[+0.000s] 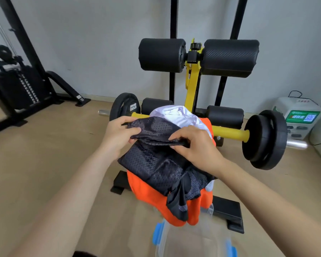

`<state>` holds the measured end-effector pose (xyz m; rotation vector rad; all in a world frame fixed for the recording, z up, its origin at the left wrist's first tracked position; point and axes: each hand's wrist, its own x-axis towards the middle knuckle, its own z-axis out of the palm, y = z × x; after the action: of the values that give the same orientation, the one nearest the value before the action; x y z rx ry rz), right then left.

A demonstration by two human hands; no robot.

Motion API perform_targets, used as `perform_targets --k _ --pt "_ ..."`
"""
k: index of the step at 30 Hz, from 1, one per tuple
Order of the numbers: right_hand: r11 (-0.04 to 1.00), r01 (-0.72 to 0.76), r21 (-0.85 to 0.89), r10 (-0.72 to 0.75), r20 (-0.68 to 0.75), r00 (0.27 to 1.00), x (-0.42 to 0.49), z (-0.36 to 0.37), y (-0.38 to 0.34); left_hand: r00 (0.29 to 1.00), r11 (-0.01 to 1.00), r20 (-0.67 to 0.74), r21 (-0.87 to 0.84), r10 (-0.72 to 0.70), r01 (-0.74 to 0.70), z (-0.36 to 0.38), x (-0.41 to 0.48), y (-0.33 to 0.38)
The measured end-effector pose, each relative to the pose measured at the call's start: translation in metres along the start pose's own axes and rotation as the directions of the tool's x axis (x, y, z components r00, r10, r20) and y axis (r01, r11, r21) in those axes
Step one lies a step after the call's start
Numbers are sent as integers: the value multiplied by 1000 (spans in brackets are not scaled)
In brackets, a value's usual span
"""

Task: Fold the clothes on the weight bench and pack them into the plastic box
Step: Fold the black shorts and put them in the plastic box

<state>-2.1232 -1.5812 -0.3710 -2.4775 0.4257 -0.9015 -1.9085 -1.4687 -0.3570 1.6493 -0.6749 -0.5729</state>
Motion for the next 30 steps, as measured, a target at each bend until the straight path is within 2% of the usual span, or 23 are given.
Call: perform_targets --k 3,6,8,10,13,15,17,19,22,24,30 --pt "999 2 35 -7 145 989 -22 15 -10 1000 987 2 158 -16 15 -18 -5 -13" --pt "990 -77 120 46 244 969 -37 19 -14 997 928 56 371 -45 21 -26 -3 -26" --pt "963 -148 227 101 205 974 -38 14 -13 998 826 62 562 10 -43 -26 -3 -35" --pt "940 -201 276 192 58 980 -30 7 -6 983 724 116 664 145 -185 -21 -6 -39" --pt "934 -297 196 327 -141 935 -8 -2 17 882 693 394 559 259 -454 -7 -13 -38" --pt "914 -396 84 404 -153 902 11 -5 32 815 658 530 532 233 -534 4 -14 -42" --pt "869 -494 -22 491 -87 867 28 -2 45 787 636 599 553 147 -539 12 -16 -47" --pt "838 -526 -143 530 -14 848 45 4 51 789 610 609 597 78 -521 17 -19 -50" --pt "817 -496 -294 553 161 817 62 11 54 807 575 588 643 53 -506 19 -20 -49" --pt "831 -474 -292 542 232 808 66 11 52 816 575 576 651 51 -495 19 -20 -50" --pt "908 -386 -160 415 227 881 58 2 43 810 568 582 643 75 -514 20 -22 -52"
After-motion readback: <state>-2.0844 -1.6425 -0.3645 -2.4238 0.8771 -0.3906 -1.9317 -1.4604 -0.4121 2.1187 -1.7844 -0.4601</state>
